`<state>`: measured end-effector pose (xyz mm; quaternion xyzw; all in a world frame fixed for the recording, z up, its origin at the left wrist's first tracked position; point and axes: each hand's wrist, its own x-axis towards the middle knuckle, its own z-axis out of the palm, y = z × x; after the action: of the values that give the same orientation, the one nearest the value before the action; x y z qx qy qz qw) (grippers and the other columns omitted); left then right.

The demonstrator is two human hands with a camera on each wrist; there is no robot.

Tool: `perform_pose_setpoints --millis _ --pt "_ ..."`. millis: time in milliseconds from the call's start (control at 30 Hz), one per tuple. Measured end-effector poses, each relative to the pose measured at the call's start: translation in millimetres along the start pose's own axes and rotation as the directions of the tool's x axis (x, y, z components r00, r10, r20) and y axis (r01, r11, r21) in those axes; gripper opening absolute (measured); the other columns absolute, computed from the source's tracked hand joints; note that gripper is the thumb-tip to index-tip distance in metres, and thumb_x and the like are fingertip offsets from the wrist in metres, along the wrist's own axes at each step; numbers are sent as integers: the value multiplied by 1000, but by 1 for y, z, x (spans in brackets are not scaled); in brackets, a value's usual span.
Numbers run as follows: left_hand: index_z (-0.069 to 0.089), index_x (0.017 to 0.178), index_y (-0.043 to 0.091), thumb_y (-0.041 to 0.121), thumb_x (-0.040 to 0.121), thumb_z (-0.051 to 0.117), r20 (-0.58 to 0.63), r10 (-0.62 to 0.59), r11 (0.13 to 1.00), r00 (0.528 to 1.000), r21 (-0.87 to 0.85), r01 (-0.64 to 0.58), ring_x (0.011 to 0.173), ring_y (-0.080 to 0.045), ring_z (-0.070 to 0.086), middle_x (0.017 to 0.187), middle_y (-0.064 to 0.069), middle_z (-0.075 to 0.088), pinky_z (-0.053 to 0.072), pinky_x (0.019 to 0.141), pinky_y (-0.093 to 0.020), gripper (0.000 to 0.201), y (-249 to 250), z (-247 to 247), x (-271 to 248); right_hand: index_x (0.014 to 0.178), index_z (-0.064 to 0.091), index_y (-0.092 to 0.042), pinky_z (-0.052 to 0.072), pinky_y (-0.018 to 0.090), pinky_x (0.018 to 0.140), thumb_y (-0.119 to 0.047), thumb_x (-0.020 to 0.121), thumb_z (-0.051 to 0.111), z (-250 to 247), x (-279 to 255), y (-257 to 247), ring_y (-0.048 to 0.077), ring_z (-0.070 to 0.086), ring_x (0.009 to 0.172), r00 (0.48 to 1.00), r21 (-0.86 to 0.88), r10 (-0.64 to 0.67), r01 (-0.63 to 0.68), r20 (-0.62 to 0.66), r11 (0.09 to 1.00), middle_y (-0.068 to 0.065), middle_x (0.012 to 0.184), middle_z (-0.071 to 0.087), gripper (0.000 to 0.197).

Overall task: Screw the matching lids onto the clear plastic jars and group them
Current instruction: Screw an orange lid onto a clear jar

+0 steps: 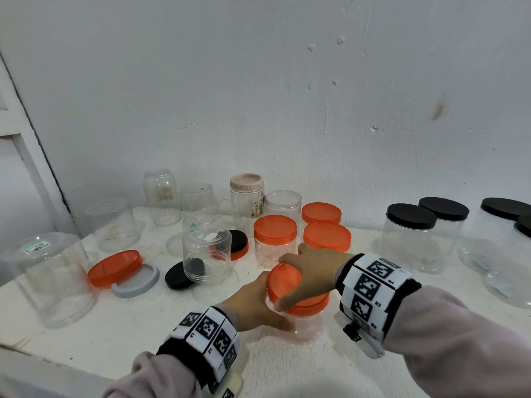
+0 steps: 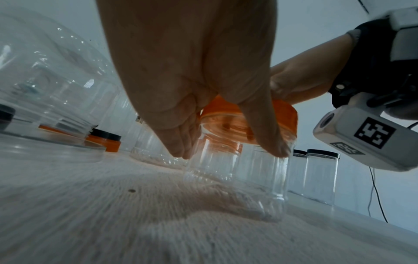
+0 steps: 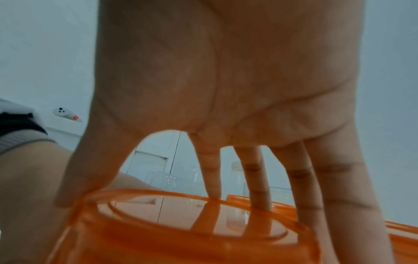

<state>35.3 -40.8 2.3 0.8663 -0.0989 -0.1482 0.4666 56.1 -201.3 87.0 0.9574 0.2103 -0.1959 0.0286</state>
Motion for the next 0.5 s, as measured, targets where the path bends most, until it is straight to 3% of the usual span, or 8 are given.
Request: perform_pose_setpoints --millis 100,200,500 --pt "25 145 22 27 58 91 -2 3 1000 1000 -5 -3 127 -15 47 137 5 49 39 110 -38 109 0 0 0 148 9 -47 34 51 103 -72 65 68 -4 -1 1 30 23 139 998 -4 -32 32 61 999 -4 152 19 105" --pt "24 145 24 29 57 91 7 -3 1000 1000 7 3 128 -16 47 138 6 48 39 110 -38 110 1 0 0 147 11 -49 36 48 105 -64 65 74 -6 -1 3 25 27 137 995 36 -67 64 70 997 -8 150 21 105" --pt "23 144 26 32 62 88 16 -16 996 1000 93 14 126 -15 45 138 7 46 40 107 -35 106 6 -2 -1 147 9 -49 37 49 102 -77 66 62 13 1 10 27 24 135 998 78 -56 58 -25 995 -7 146 25 101"
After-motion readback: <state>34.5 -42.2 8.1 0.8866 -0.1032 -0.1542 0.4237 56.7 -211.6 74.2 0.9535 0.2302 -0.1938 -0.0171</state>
